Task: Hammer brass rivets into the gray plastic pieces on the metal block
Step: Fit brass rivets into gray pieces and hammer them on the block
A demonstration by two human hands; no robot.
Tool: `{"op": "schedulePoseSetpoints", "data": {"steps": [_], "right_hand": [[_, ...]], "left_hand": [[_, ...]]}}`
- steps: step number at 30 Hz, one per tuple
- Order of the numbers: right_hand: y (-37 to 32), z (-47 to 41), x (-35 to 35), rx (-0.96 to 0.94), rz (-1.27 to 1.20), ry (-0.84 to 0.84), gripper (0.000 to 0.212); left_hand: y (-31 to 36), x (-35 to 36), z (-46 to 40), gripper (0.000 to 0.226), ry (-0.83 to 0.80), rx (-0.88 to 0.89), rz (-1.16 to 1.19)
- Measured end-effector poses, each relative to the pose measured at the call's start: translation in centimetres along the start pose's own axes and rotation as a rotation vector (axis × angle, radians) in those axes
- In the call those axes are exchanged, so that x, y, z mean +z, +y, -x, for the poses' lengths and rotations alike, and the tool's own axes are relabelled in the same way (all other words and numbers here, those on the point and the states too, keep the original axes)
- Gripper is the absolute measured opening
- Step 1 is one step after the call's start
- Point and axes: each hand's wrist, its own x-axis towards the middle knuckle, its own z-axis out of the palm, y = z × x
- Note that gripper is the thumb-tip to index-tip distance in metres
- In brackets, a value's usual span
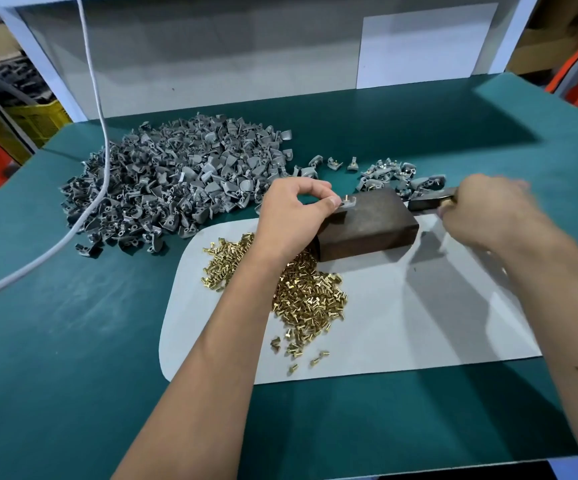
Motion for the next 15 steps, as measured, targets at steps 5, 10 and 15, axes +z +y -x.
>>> {"op": "schedulePoseSetpoints", "data": {"steps": [5,10,15], "right_hand": [[-2.9,1.6,-1.0,-0.438,-0.359,0.211,0.021],[-5.7,2.1,-0.9,-0.665,-0.588,0.019,0.010],[-5.6,0.5,0.2,-0.612,-0.798,-0.125,0.006]], "left_hand": [[0.1,0.1,0.0,0.010,0.007,-0.001,0.026],[0.4,0.2,0.1,0.007,0.030,-0.006,0.110],[0.4,0.2,0.1,0.007,0.064,-0.008,0.152]]}}
